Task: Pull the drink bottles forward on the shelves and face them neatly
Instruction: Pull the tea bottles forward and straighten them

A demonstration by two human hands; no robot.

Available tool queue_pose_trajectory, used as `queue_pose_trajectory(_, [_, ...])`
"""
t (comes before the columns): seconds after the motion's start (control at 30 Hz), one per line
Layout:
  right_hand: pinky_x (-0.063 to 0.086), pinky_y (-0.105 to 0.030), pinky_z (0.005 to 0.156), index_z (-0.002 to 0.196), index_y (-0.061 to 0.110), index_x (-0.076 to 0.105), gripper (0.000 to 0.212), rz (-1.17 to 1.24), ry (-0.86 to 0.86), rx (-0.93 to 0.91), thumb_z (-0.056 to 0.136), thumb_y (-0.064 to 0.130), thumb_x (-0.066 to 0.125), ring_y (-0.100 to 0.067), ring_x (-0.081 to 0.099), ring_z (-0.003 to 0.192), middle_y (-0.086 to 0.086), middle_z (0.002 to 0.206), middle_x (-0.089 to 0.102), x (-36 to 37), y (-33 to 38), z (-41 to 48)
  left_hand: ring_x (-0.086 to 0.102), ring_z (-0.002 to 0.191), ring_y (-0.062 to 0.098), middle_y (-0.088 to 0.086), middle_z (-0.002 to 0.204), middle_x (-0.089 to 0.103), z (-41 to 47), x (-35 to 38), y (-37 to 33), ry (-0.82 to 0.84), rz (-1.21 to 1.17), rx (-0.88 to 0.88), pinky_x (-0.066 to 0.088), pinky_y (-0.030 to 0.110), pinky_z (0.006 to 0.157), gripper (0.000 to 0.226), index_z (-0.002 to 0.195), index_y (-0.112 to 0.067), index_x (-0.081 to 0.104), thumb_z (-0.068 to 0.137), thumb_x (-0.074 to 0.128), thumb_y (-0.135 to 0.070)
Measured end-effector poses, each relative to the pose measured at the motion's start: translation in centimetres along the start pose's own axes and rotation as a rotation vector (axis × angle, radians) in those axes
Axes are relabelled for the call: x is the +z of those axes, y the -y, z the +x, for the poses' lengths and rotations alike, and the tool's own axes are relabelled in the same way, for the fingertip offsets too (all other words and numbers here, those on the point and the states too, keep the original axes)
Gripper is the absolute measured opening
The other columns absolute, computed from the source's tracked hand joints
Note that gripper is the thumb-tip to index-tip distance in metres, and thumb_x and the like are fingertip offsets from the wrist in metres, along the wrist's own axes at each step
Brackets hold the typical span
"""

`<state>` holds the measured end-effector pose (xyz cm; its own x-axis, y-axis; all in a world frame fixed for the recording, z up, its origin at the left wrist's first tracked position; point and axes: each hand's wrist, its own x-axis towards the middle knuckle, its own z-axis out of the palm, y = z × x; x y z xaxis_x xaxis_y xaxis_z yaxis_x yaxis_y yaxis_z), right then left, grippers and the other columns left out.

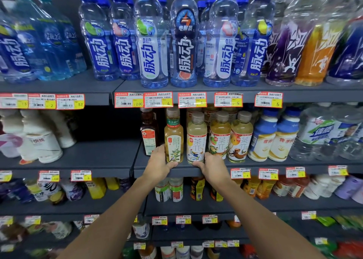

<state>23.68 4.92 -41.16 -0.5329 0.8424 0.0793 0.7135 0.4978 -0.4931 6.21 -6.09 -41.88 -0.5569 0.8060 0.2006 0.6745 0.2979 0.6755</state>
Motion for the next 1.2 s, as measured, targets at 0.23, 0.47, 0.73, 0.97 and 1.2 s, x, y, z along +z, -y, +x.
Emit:
queue_pose_trajectory(0.23, [0.052, -0.038, 0.08, 0.11, 0.008, 0.06, 0.048, 0.001, 0.005, 0.008, 0.092, 0.052, 0.064, -0.03, 0.062, 0.099, -0.014, 0.103, 0.065, 0.1, 0.0, 0.3, 0.056, 0.117, 0.018, 0.0, 0.126, 0.06, -0.3, 0.0, 0.2, -0.021, -0.033, -0.013, 0.046, 0.044, 0.105, 0.062, 0.136, -0.019, 0.053, 0.081, 0.082, -0.026])
queue_pose_trajectory(0.47, [0.05, -0.036, 0.08, 0.114, 0.008, 0.06, 0.049, 0.008, -0.003, 0.001, 0.093, 0.052, 0.063, -0.029, 0.062, 0.101, -0.013, 0.106, 0.065, 0.3, -0.1, 0.4, 0.054, 0.12, 0.018, -0.001, 0.126, 0.059, -0.3, 0.2, 0.2, -0.012, -0.014, 0.014, 0.045, 0.045, 0.105, 0.057, 0.133, -0.021, 0.053, 0.083, 0.08, -0.026])
queue_pose_trajectory(0.73, [0.05, -0.035, 0.078, 0.111, 0.008, 0.059, 0.048, -0.002, -0.01, -0.002, 0.092, 0.053, 0.064, -0.029, 0.062, 0.099, -0.012, 0.103, 0.065, 0.4, -0.3, 0.3, 0.052, 0.122, 0.017, -0.001, 0.128, 0.057, -0.4, 0.2, 0.0, -0.001, 0.019, 0.003, 0.044, 0.044, 0.106, 0.06, 0.136, -0.02, 0.05, 0.084, 0.079, -0.028])
queue_pose_trajectory(0.97, [0.056, -0.037, 0.084, 0.114, 0.009, 0.066, 0.055, 0.038, -0.006, 0.016, 0.087, 0.056, 0.069, -0.025, 0.065, 0.099, -0.01, 0.11, 0.069, -0.8, 0.3, -0.2, 0.057, 0.112, 0.016, -0.001, 0.121, 0.06, -1.6, -1.3, 0.2, -0.022, -0.065, 0.004, 0.049, 0.035, 0.097, 0.059, 0.131, -0.018, 0.055, 0.082, 0.08, -0.04])
queue_pose_trajectory(1.2, [0.056, -0.039, 0.085, 0.112, 0.006, 0.06, 0.066, 0.006, -0.083, 0.125, 0.085, 0.065, 0.065, -0.03, 0.064, 0.103, -0.013, 0.109, 0.066, 0.5, 2.1, -1.4, 0.055, 0.095, 0.014, -0.005, 0.103, 0.051, -2.0, -3.2, 2.6, -0.365, -0.185, -0.027, 0.051, 0.033, 0.082, 0.042, 0.103, -0.021, 0.049, 0.081, 0.078, -0.043])
